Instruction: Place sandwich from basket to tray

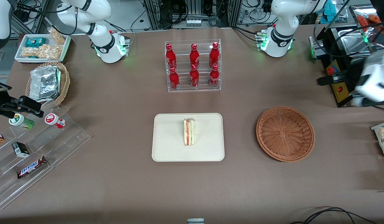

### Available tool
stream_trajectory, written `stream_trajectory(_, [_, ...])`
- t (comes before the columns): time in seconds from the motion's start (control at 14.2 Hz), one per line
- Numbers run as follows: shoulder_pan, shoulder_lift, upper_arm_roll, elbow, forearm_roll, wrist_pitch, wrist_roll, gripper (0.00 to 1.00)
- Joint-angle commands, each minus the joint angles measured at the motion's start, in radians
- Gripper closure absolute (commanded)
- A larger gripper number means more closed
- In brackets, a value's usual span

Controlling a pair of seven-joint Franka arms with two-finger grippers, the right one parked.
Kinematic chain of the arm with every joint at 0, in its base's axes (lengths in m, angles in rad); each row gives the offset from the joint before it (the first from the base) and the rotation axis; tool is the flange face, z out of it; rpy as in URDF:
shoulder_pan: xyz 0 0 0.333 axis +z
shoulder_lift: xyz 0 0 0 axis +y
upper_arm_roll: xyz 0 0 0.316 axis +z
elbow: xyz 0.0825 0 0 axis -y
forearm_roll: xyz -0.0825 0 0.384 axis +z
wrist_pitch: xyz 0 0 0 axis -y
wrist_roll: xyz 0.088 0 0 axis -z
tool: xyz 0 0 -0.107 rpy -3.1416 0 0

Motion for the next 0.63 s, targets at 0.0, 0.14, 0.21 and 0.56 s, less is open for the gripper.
stream_trajectory(0.0, [0.026,-0.042,-0.011,0.006,0.033,-0.036,0.001,0.0])
stream_trajectory(0.14, [0.038,-0.036,-0.011,0.041,0.024,-0.079,0.007,0.0])
stream_trajectory(0.21, [0.044,-0.032,-0.014,0.069,0.013,-0.085,0.012,0.0])
stream_trajectory(0.56, [0.032,-0.089,-0.031,0.036,0.005,-0.026,0.024,0.0])
